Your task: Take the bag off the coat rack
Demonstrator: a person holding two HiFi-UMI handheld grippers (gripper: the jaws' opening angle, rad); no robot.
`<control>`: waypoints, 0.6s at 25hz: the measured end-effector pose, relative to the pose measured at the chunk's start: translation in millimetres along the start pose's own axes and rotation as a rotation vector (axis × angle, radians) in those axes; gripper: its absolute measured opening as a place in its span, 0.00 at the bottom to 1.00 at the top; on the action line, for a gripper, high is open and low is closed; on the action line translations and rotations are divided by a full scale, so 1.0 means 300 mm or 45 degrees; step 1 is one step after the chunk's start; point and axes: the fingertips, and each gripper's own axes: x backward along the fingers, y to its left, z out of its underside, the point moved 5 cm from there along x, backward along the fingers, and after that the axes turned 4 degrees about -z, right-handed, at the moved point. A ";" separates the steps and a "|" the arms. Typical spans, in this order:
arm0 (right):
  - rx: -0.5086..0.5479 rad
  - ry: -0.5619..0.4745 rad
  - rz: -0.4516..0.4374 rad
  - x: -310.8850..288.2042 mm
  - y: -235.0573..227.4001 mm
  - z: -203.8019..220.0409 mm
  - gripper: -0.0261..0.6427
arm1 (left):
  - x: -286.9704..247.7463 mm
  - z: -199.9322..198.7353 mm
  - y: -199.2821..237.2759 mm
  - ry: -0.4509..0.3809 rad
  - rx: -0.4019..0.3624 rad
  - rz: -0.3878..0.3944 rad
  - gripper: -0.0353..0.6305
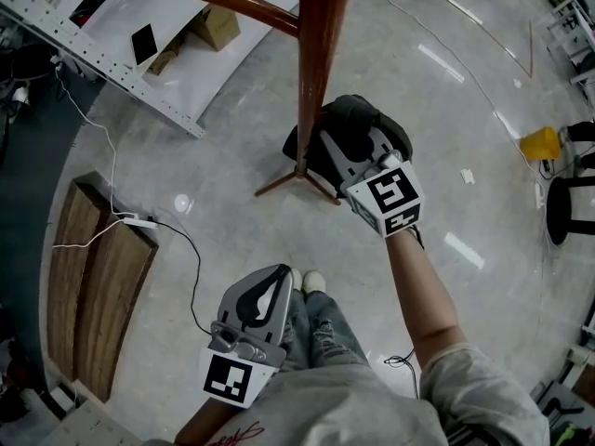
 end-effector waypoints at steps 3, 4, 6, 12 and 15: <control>-0.004 0.020 0.003 0.014 0.009 -0.004 0.09 | 0.000 -0.004 -0.003 -0.005 0.005 -0.001 0.08; 0.001 0.021 0.002 0.020 0.015 -0.005 0.09 | 0.002 -0.007 -0.005 -0.006 0.003 -0.001 0.08; 0.008 0.026 -0.001 0.027 0.028 -0.007 0.09 | 0.006 -0.017 -0.007 -0.014 -0.010 0.000 0.08; -0.001 0.086 -0.049 0.068 0.027 -0.014 0.09 | 0.023 -0.047 -0.007 -0.043 -0.050 -0.017 0.08; -0.065 0.013 -0.044 0.105 0.009 -0.051 0.09 | 0.032 -0.056 -0.003 -0.053 -0.056 -0.023 0.08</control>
